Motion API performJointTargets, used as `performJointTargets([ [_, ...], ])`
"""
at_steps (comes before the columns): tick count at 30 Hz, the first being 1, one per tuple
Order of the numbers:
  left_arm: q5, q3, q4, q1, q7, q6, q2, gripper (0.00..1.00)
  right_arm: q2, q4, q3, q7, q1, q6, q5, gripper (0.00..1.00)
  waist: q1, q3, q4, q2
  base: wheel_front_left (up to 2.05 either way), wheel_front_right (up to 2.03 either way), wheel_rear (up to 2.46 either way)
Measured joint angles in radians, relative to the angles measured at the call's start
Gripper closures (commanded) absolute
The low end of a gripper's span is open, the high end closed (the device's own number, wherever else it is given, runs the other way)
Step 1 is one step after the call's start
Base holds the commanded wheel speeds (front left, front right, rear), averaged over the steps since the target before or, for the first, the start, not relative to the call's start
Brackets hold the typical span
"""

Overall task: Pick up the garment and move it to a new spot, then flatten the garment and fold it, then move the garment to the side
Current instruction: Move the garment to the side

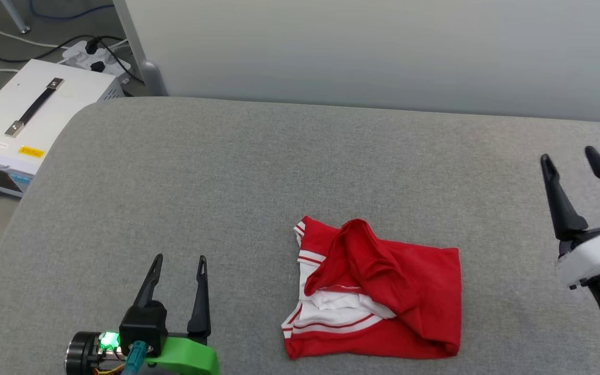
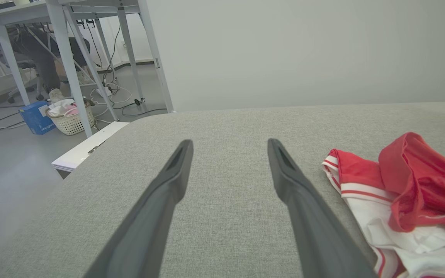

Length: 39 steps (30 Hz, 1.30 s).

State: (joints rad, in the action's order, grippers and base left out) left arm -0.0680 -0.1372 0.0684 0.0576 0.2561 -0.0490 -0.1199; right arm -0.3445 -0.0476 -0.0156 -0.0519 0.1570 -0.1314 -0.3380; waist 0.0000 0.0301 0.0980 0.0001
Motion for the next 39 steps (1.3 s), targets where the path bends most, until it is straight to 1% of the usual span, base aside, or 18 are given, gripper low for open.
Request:
performJointTargets([
  [2, 0.005, 0.001, 0.003, -0.003, 0.0, 0.001, 0.002, 0.0, -0.056, 0.013, -0.06, 0.172, 0.038, 0.0, -0.086, 0.0, 0.0, 0.01, 0.006, 0.0, 0.0, 0.0, 0.0],
  [5, 0.007, 0.0, 0.006, -0.007, 0.0, 0.001, 0.006, 0.0, -0.122, 0.016, -0.13, 0.388, 0.064, 0.0, -0.201, 0.0, 0.0, 0.022, 0.015, 0.0, 0.0, 0.0, 0.0],
  [9, 0.007, 0.001, 0.007, -0.019, 0.0, 0.002, 0.012, 0.0, -0.167, 0.039, -0.185, 0.625, 0.07, 0.0, -0.333, 0.0, 0.0, 0.038, 0.025, 0.0, 0.0, 0.0, 0.0],
  [12, 0.011, -0.002, 0.007, -0.033, 0.0, 0.007, 0.017, 0.0, -0.17, 0.072, -0.195, 0.759, 0.065, 0.0, -0.431, 0.0, 0.0, 0.052, 0.034, 0.0, 0.0, 0.0, 0.0],
  [14, 0.017, -0.006, 0.005, -0.044, 0.0, 0.01, 0.02, 0.0, -0.165, 0.093, -0.196, 0.805, 0.056, 0.0, -0.465, 0.0, 0.0, 0.064, 0.041, 0.0, 0.0, 0.0, 0.0],
  [18, 0.017, -0.01, 0.004, -0.076, 0.0, 0.011, 0.026, 0.0, -0.142, 0.128, -0.209, 0.85, 0.047, 0.0, -0.489, 0.0, 0.0, 0.093, 0.059, 0.0, 0.0, 0.0, 0.0],
  [25, 0.017, -0.014, 0.002, -0.113, 0.0, 0.014, 0.034, 0.0, -0.097, 0.204, -0.247, 0.848, 0.05, 0.0, -0.483, 0.0, 0.0, 0.153, 0.095, 0.0, 0.0, 0.0, 0.0],
  [28, 0.017, -0.016, 0.004, -0.128, 0.0, 0.017, 0.037, 0.0, -0.098, 0.228, -0.267, 0.843, 0.054, 0.0, -0.483, 0.0, 0.0, 0.174, 0.113, 0.0, 0.0, 0.0, 0.0],
  [31, 0.017, -0.015, 0.008, -0.133, 0.0, 0.017, 0.041, 0.0, -0.116, 0.237, -0.308, 0.834, 0.058, 0.0, -0.477, 0.0, 0.0, 0.188, 0.13, 0.0, 0.0, 0.0, 0.0],
  [32, 0.017, -0.015, 0.01, -0.133, 0.0, 0.017, 0.043, 0.0, -0.124, 0.238, -0.315, 0.824, 0.058, 0.0, -0.477, 0.59, 0.0, 0.192, 0.135, 0.0, 0.0, 0.0, 0.0],
  [33, 0.017, -0.014, 0.012, -0.133, 0.0, 0.017, 0.044, 0.0, -0.132, 0.238, -0.323, 0.811, 0.059, 0.0, -0.477, 0.91, 0.0, 0.194, 0.139, 0.0, 0.0, 0.0, 0.0],
  [34, 0.017, -0.014, 0.013, -0.133, 0.0, 0.017, 0.044, 0.0, -0.138, 0.237, -0.33, 0.798, 0.06, 0.0, -0.477, 1.0, 0.0, 0.196, 0.142, 0.0, 0.0, 0.0, 0.0],
  [39, 0.022, -0.007, 0.019, -0.131, 0.0, 0.017, 0.048, 0.0, -0.157, 0.229, -0.369, 0.701, 0.076, 0.0, -0.477, 1.0, 0.0, 0.185, 0.14, 0.0, 0.0, 0.0, 0.0],
])
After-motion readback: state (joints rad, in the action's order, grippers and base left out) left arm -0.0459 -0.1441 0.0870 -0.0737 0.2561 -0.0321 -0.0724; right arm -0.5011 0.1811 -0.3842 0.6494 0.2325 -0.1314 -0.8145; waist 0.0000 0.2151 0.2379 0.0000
